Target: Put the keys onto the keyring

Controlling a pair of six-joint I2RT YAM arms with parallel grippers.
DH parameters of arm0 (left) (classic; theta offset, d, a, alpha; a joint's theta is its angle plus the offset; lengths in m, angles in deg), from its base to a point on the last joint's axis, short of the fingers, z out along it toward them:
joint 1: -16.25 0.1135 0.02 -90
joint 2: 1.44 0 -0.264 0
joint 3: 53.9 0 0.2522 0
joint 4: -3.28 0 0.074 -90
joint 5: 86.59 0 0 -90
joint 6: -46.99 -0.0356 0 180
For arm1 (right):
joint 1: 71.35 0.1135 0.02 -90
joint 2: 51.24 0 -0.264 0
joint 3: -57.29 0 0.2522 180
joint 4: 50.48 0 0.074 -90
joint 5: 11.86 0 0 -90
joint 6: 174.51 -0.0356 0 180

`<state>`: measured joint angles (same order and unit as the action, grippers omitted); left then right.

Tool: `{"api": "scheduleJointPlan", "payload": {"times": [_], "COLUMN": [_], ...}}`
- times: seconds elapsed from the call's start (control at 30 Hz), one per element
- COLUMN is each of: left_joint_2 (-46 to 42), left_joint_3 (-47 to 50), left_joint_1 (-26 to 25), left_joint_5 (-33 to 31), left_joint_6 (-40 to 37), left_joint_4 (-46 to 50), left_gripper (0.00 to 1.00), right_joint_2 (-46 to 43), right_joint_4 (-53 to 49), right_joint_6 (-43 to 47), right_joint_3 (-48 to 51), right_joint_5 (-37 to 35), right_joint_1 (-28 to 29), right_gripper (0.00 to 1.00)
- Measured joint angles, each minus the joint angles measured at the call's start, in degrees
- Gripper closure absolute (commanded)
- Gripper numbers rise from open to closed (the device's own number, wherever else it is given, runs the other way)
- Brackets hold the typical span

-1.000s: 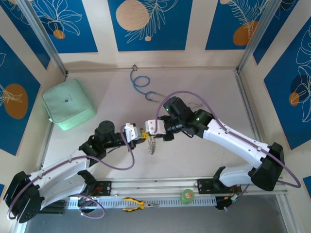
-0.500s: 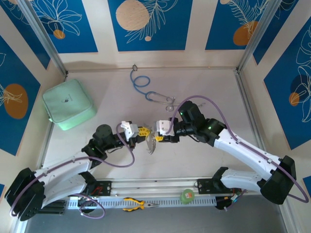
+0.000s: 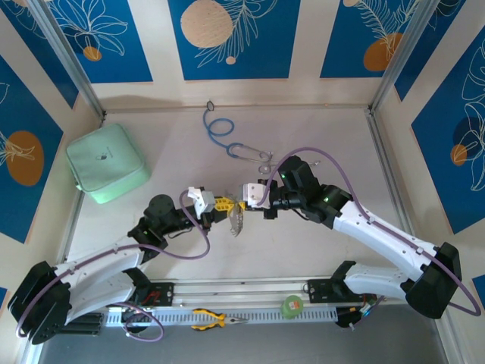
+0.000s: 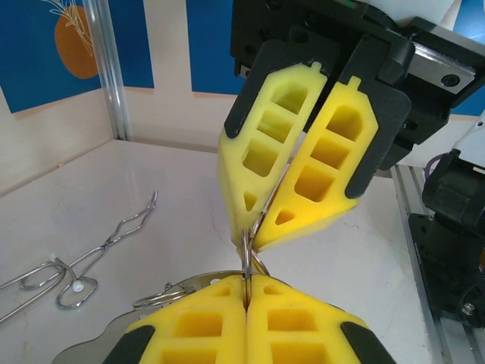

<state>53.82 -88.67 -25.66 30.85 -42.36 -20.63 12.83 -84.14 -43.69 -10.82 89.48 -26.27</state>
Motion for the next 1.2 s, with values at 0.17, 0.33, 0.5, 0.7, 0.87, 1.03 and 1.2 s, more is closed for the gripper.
{"api": "scheduleJointPlan", "payload": {"times": [0.17, 0.33, 0.5, 0.7, 0.87, 1.03, 1.2], "left_joint_2": [0.0, 0.11, -0.02, -0.07, -0.04, 0.11, 0.66], "left_joint_3": [0.0, 0.0, 0.0, 0.66, 1.92, 2.03, 2.03], "left_joint_1": [-0.11, -0.11, -0.11, -0.11, -0.11, -0.11, -0.11], "left_joint_5": [-0.87, -2.05, -3.13, -2.56, 0.02, 2.58, 4.11], "left_joint_6": [1.88, 3.69, 3.76, 1.84, 0.28, -0.35, -0.79], "left_joint_4": [0.96, 1.7, 0.37, -0.66, -2.49, -3.76, -4.07], "left_gripper": [1.0, 1.0, 1.0, 1.0, 1.0, 1.0, 1.0], "right_joint_2": [1.4, 2.19, 1.57, -1.2, -1.25, -0.48, 1.07], "right_joint_4": [-0.04, -0.15, -0.35, -0.17, 1.25, 1.62, 1.22], "right_joint_6": [1.14, 3.08, 1.9, -2.86, -5.95, -6.86, -6.84], "right_joint_3": [0.0, 0.0, 0.28, 0.9, 0.9, 0.76, -0.09], "right_joint_5": [-0.85, -2.99, 1.42, 10.82, 15.8, 18.53, 20.2], "right_joint_1": [1.25, 2.43, 0.81, -7.43, -7.98, -7.72, -6.36], "right_gripper": [0.97, 0.79, 0.66, 0.68, 0.7, 0.7, 0.71]}}
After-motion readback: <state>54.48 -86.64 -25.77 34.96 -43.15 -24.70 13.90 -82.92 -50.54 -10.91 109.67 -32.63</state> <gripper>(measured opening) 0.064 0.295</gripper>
